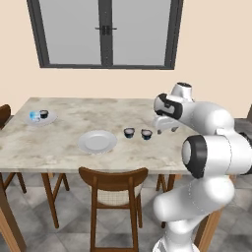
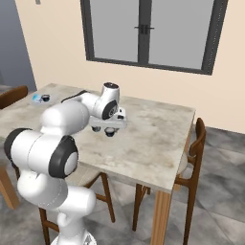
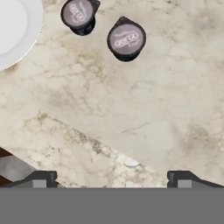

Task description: Place two yogurt containers on each plate.

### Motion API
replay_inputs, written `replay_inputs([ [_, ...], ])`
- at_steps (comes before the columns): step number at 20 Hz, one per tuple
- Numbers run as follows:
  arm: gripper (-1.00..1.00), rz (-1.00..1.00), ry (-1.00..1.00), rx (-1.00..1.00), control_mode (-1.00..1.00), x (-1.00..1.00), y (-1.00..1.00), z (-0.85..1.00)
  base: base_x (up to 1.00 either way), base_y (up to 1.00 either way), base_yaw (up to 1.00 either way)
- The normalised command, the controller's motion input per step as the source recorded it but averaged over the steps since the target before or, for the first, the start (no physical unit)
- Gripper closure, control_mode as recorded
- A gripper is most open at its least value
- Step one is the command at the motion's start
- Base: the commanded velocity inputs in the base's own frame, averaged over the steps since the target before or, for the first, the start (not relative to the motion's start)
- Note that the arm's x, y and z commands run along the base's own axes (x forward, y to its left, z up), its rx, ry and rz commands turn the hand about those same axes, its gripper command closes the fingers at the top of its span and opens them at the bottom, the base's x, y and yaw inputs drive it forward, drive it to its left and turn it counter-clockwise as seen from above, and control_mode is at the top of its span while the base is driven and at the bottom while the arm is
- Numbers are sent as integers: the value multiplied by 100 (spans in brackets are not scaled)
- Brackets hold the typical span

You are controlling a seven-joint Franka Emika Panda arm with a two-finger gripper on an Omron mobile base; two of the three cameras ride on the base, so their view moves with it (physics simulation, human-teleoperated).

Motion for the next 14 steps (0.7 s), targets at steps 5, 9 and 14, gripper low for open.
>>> replay_inputs([
  [5,-100,-14,21,-5,-100,80,29,-5,0,0,0],
  [9,-100,-17,29,-6,-100,85,52,-15,0,0,0],
  [14,-100,0,2,9,-100,63,31,-16,0,0,0],
])
